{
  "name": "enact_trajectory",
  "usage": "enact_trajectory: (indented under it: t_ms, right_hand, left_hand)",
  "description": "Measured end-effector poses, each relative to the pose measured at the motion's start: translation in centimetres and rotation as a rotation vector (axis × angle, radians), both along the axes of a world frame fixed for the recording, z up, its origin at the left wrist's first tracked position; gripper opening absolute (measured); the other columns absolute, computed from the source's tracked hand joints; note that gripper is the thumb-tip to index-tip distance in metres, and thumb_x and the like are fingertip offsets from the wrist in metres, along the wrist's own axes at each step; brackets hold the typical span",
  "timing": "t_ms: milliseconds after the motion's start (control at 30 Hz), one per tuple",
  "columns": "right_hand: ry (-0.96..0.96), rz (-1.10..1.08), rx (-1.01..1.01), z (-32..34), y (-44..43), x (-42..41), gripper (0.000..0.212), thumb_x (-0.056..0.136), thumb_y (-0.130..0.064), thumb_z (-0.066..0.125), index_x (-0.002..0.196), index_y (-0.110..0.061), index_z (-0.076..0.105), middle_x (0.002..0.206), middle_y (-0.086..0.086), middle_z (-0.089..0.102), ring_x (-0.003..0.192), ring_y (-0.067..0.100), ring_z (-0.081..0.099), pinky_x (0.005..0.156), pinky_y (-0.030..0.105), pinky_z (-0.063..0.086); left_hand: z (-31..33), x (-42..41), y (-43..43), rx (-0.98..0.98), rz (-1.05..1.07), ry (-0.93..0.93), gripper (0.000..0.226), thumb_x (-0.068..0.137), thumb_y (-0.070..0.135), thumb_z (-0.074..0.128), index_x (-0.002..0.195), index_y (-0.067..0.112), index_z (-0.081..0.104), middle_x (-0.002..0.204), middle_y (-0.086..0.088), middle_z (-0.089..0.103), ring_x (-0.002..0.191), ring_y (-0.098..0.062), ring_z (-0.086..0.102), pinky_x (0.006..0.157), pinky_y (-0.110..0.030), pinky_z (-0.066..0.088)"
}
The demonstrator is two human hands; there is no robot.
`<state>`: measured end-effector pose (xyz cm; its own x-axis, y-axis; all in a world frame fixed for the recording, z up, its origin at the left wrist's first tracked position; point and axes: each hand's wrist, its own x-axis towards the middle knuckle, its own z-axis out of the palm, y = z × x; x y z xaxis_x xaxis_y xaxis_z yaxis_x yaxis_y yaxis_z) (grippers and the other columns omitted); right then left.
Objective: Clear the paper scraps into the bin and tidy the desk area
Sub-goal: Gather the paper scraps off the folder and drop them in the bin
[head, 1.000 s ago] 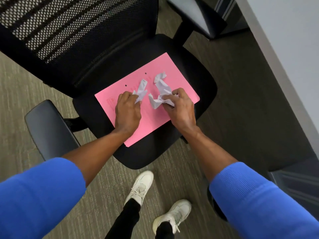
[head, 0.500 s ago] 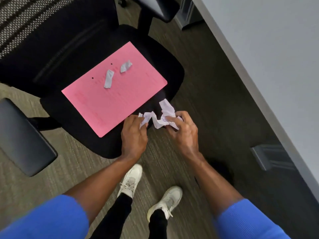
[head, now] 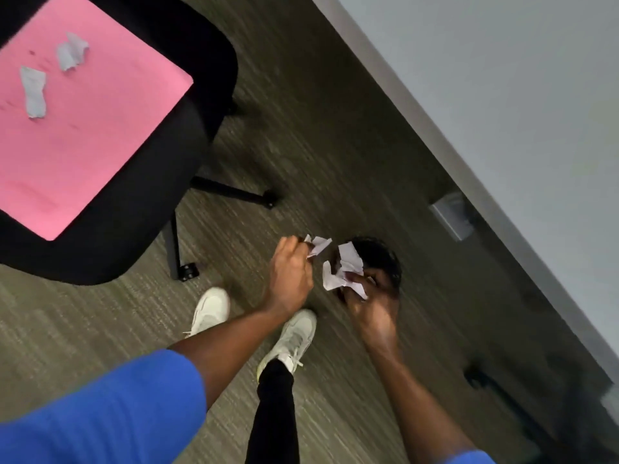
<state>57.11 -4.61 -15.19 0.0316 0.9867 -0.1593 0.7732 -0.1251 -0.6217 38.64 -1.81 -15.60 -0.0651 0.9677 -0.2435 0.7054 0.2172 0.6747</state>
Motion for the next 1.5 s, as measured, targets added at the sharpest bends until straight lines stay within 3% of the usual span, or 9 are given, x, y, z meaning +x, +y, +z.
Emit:
enact_trajectory:
  t_ms: [67,233,400,567,833,1033,1200,1367,1500]
  right_hand:
    - [-0.022,-0.062,-0.06,-1.2,-1.4,2.3,0.027,0.079,-0.003,0.088,0.104,-0.013,0.085,0.121,0.012,0.074,0.108,0.028,0.074,0.091,0.035,0.06]
    - [-0.093,-0.093,-0.068,-4.9,-3.4,6.9,0.028,0.075,-0.006,0.093,0.101,-0.012,0.086,0.109,0.014,0.077,0.095,0.032,0.078,0.08,0.028,0.052]
    - [-0.124,-0.084,-0.052,-8.2,-3.3,9.6,0.023,0.079,-0.009,0.082,0.102,-0.011,0.084,0.11,0.016,0.077,0.102,0.032,0.073,0.086,0.025,0.046]
    - [-0.152,-0.131,-0.155,-11.1,-2.3,10.8,0.028,0.076,-0.003,0.087,0.104,-0.009,0.083,0.108,0.022,0.075,0.099,0.041,0.074,0.084,0.036,0.054]
    - [-0.132,-0.104,-0.263,-13.6,0.0,11.0,0.052,0.083,-0.009,0.084,0.133,-0.01,0.07,0.131,0.016,0.072,0.122,0.037,0.067,0.101,0.043,0.054]
    - [-0.154,-0.114,-0.252,-12.7,0.9,10.8,0.052,0.089,-0.01,0.078,0.139,-0.006,0.066,0.138,0.021,0.068,0.128,0.04,0.064,0.103,0.044,0.052]
    - [-0.149,-0.161,-0.271,-12.2,1.3,10.7,0.048,0.092,-0.003,0.07,0.14,-0.006,0.066,0.139,0.027,0.065,0.132,0.044,0.059,0.108,0.048,0.05]
    - [-0.108,-0.131,-0.221,-10.9,1.1,9.1,0.05,0.088,0.002,0.071,0.138,-0.003,0.067,0.143,0.026,0.063,0.136,0.044,0.058,0.111,0.048,0.05]
    - [-0.091,-0.104,-0.179,-9.9,1.1,6.8,0.053,0.085,0.005,0.073,0.137,-0.002,0.066,0.145,0.024,0.061,0.138,0.045,0.056,0.111,0.057,0.049]
  left_hand:
    - [-1.4,2.6,-0.5,-0.068,-0.055,-0.02,0.043,0.085,-0.005,0.063,0.127,0.001,0.07,0.131,-0.021,0.067,0.123,-0.04,0.061,0.11,-0.048,0.051]
    - [-5.3,7.7,-0.9,-0.037,-0.196,-0.052,0.032,0.095,0.019,0.054,0.115,0.005,0.076,0.113,-0.019,0.074,0.107,-0.039,0.069,0.09,-0.042,0.056]
    - [-8.6,11.0,-0.2,-0.142,-0.305,-0.008,0.039,0.095,0.01,0.066,0.133,0.005,0.071,0.145,-0.017,0.066,0.137,-0.034,0.059,0.109,-0.035,0.046]
    - [-11.4,12.2,0.6,-0.16,-0.356,-0.031,0.037,0.096,0.012,0.065,0.131,-0.001,0.069,0.144,-0.023,0.063,0.131,-0.041,0.062,0.109,-0.044,0.048]
    - [-14.8,13.0,1.2,-0.223,-0.481,-0.037,0.048,0.098,0.021,0.064,0.144,0.009,0.063,0.152,-0.02,0.057,0.142,-0.037,0.054,0.117,-0.041,0.043]
    - [-14.9,11.7,1.2,-0.235,-0.433,-0.084,0.071,0.096,0.011,0.065,0.16,-0.003,0.037,0.168,-0.029,0.034,0.157,-0.044,0.036,0.119,-0.041,0.038]
    - [-14.4,10.7,1.1,-0.292,-0.467,-0.086,0.067,0.095,0.007,0.066,0.156,-0.008,0.041,0.163,-0.028,0.044,0.152,-0.044,0.042,0.123,-0.039,0.035]
    - [-13.1,9.2,0.8,-0.289,-0.446,-0.063,0.059,0.096,0.017,0.062,0.153,0.005,0.049,0.166,-0.017,0.039,0.147,-0.041,0.041,0.117,-0.046,0.043]
    - [-11.4,6.5,0.1,-0.247,-0.462,-0.003,0.032,0.099,0.02,0.061,0.126,0.009,0.071,0.14,-0.015,0.064,0.134,-0.037,0.051,0.112,-0.041,0.044]
